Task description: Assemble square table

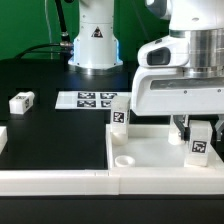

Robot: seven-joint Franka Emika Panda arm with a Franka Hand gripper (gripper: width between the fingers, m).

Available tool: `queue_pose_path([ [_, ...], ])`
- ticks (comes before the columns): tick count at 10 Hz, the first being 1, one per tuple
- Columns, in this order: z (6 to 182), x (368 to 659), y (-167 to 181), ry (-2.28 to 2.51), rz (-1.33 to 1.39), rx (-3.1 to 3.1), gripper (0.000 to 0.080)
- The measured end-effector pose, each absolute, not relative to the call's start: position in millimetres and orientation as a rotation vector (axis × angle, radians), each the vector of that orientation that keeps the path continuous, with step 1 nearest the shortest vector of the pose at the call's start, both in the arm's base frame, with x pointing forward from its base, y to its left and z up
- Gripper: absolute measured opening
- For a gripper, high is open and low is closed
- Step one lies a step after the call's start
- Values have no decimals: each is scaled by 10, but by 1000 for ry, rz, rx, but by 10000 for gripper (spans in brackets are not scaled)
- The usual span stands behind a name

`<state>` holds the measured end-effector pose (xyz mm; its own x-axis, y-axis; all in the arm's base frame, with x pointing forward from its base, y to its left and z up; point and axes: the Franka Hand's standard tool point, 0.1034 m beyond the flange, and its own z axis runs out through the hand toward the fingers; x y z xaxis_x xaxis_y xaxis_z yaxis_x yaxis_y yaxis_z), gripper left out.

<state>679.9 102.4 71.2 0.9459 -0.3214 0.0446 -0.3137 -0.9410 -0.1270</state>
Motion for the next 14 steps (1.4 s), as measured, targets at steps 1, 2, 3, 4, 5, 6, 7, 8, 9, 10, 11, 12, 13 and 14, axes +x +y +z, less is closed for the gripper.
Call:
queue_pose_path([
  [1, 704, 6796, 1014, 706, -83, -2934, 295],
  [2, 701, 6785, 1000, 1017, -40, -2819, 295],
  [3, 706, 6759, 1018, 1298, 39, -2669, 295],
  [4, 716, 6754, 1030, 1539, 101, -2507, 295],
  [5, 715, 6757, 1020, 1606, 111, -2457, 295],
  [6, 712, 6753, 1034, 1666, 120, -2418, 295],
  [7, 709, 6750, 1039, 1751, 133, -2359, 295],
  [8, 707, 6749, 1041, 1835, 144, -2298, 295],
  [9, 701, 6749, 1044, 1931, 154, -2216, 295],
  [10, 673, 6743, 1042, 2092, 160, -2040, 294],
  [11, 675, 6741, 1044, 2066, 158, -2068, 294],
  [12, 675, 6741, 1048, 2026, 151, -2105, 294],
  [13, 673, 6737, 1132, 1982, 129, -2156, 294],
  [14, 683, 6738, 1159, 1704, 101, -2401, 527],
])
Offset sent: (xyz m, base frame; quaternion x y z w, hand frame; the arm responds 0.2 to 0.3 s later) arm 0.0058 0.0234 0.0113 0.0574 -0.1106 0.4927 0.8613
